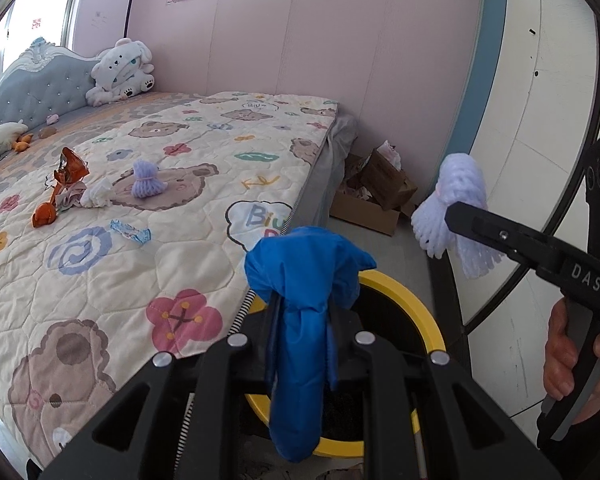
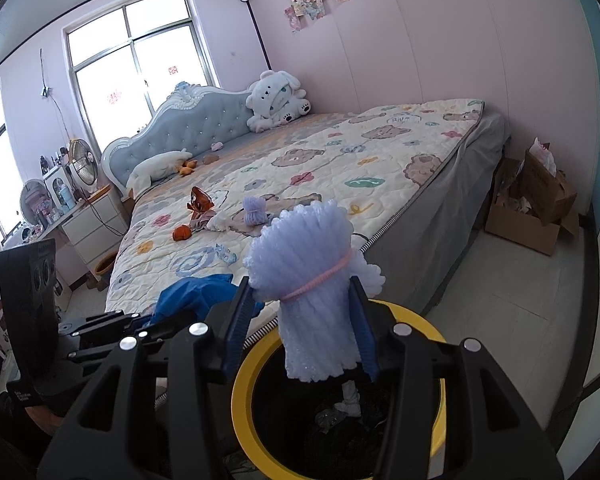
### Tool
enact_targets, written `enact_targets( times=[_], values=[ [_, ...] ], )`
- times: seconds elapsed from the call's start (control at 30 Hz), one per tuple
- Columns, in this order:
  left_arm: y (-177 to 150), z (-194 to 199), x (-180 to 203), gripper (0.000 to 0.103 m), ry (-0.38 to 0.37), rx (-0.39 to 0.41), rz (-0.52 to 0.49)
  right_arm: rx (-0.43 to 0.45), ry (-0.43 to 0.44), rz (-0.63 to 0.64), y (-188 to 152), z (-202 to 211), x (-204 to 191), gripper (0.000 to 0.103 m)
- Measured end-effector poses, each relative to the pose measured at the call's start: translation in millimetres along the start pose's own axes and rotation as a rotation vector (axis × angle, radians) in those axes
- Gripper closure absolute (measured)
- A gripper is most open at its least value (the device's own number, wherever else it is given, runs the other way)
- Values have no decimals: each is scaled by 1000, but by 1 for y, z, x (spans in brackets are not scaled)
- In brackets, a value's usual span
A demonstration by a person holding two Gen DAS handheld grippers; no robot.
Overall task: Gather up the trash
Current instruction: 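Lift the blue glove and lavender net and carry both to the yellow bin, then open the left tool over the bin while the right tool releases the lavender net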
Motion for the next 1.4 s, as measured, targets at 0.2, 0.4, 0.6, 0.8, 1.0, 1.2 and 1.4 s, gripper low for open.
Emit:
enact_targets(
  times=[0.2,0.4,0.6,0.8,1.0,1.2,1.4],
  values=[
    [-3,-1,5,85,-5,-6,-7,-29,21,-28,-4,-3,3,56],
    [-3,-1,7,85,-13,-8,-9,-31,18,-40,-5,-4,5,53],
    [-4,-2,4,77,-24,-14,7,-34,14,-53,-4,-5,9,46],
    [-3,-1,3,65,-34,-8,23,-40,0,-77,-3,-6,16,41],
    [-1,1,-4,55,-26,4,45,-35,-7,-90,-1,-6,20,36],
    [2,2,-13,50,-15,16,57,-35,-13,-108,-2,-11,25,35],
    [6,6,-31,42,8,37,73,-26,-17,-114,1,-21,23,32]
  ],
)
Point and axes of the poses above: each gripper's, at about its wrist camera, not at the fingertips, and z roughly against the way its jaws point, x to its right, y to its top, the point moved 7 cm from there along -z, roughly the way its jaws point, and after that the axes turned 13 degrees about -y, right-handed, at the moved point
